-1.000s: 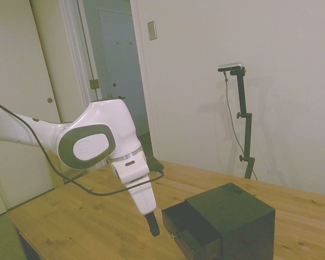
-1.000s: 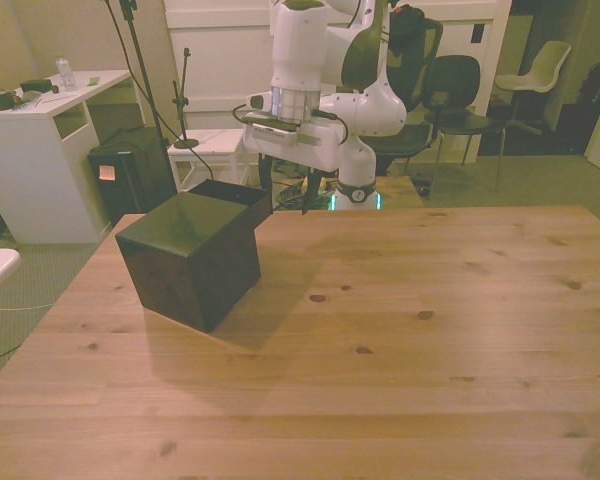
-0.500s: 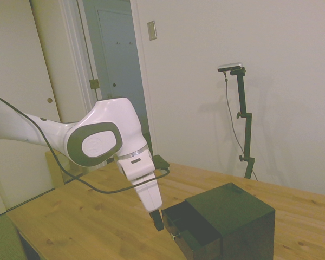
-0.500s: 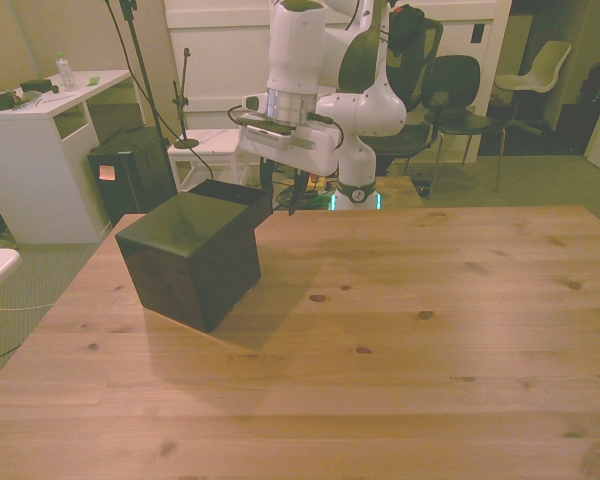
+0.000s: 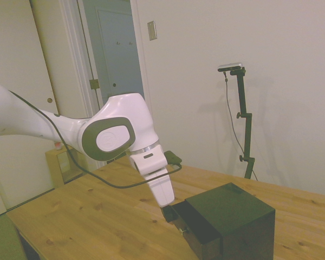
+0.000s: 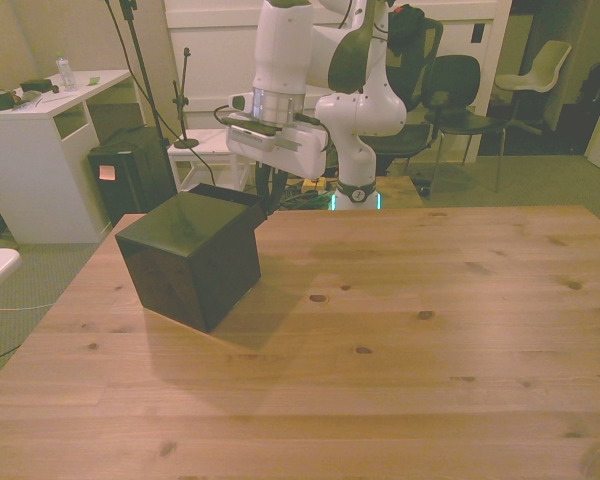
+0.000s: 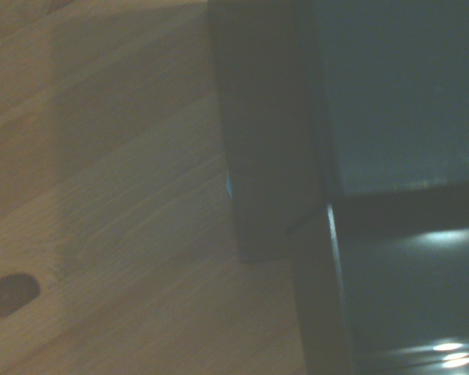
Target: Close the top drawer
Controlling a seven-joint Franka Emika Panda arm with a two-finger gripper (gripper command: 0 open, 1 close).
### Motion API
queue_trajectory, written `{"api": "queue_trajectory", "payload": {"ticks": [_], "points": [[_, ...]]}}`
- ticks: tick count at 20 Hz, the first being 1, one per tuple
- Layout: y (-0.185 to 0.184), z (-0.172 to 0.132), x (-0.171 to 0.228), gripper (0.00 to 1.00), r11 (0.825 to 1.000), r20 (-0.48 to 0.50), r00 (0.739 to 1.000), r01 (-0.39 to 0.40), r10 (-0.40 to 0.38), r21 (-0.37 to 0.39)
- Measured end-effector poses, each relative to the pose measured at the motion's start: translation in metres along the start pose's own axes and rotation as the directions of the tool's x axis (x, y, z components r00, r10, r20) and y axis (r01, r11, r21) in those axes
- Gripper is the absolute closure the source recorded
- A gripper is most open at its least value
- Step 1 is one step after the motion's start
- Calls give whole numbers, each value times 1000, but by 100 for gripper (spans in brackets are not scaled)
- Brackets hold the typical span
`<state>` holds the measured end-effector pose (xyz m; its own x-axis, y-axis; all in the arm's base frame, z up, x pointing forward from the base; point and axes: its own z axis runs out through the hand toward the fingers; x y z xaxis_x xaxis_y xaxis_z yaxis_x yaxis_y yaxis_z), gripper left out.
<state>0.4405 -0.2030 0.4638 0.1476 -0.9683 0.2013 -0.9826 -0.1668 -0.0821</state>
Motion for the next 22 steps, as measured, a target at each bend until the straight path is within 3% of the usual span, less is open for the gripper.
{"api": "queue_trajectory", "payload": {"ticks": [15,22], "points": [[-34,5,19,100,1000,-4,1000,1,-1,-5],[-30,6,-23,100,997,21,997,72,-72,-10]]}}
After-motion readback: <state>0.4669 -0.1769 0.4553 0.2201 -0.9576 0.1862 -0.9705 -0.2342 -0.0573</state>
